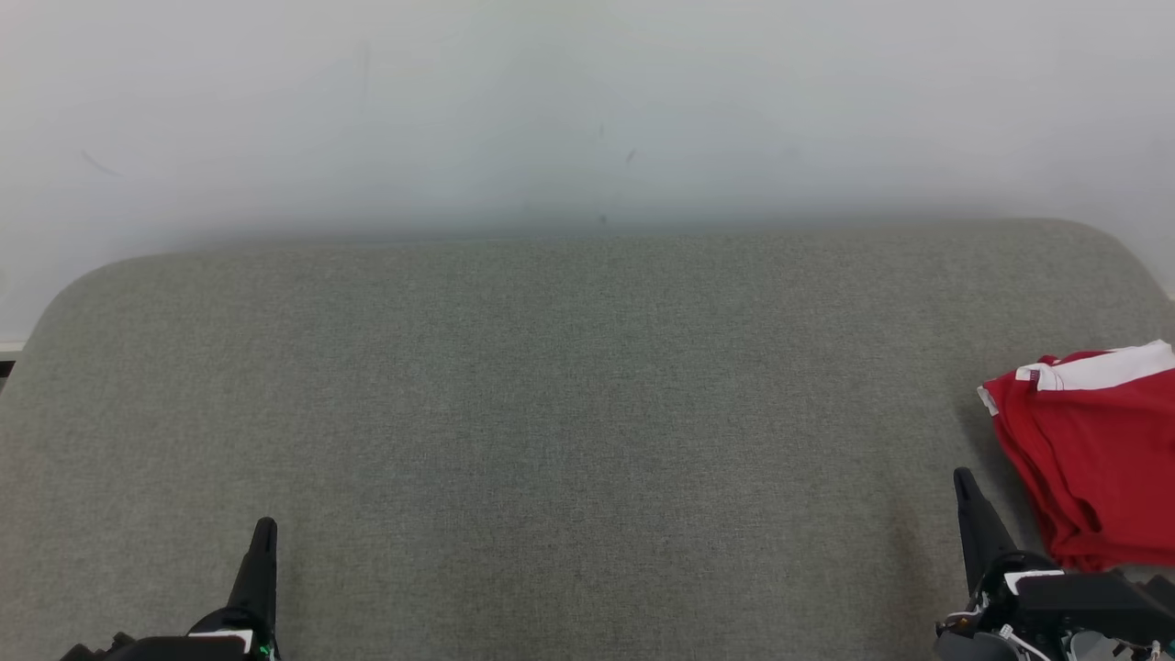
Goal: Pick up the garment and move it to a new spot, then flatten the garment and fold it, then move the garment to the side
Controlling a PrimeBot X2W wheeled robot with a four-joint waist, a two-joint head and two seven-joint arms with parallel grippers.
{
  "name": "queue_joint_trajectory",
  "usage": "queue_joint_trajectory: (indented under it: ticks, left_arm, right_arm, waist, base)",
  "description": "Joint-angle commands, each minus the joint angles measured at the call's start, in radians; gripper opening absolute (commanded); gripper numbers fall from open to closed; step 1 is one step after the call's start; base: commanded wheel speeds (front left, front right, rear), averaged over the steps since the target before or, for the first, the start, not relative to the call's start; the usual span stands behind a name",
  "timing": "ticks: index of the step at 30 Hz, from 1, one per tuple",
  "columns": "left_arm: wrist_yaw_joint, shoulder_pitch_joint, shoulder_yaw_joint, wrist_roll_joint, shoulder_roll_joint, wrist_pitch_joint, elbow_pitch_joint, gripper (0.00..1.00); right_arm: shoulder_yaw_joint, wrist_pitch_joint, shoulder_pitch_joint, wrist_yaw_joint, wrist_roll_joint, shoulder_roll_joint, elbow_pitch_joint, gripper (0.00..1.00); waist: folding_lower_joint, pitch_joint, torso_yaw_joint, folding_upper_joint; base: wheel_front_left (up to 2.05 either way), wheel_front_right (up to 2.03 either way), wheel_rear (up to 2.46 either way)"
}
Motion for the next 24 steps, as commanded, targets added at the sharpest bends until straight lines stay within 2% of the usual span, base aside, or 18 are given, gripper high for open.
queue_joint_trajectory:
  ticks: [1, 13, 24]
  left_arm:
    - [0.001, -0.014, 0.0, -0.019, 0.005, 0.008, 0.0, 0.0]
    - [0.001, -0.033, -0.002, -0.097, 0.006, 0.029, 0.002, 0.0]
    - [0.001, -0.032, -0.002, -0.093, 0.005, 0.027, 0.002, 0.0]
  right_arm:
    - [-0.005, 0.007, -0.008, -0.002, 0.022, 0.002, -0.009, 0.0]
    - [-0.02, 0.027, -0.01, -0.002, 0.103, 0.002, -0.023, 0.0]
    - [-0.018, 0.027, -0.009, -0.002, 0.097, 0.002, -0.021, 0.0]
  waist:
    - [-0.0001, 0.001, 0.002, 0.0]
    - [-0.0001, 0.006, 0.016, 0.0]
    - [-0.0001, 0.006, 0.016, 0.0]
  base:
    - [0.0, 0.0, 0.0]
    - [0.0, 0.0, 0.0]
    - [0.0, 0.0, 0.0]
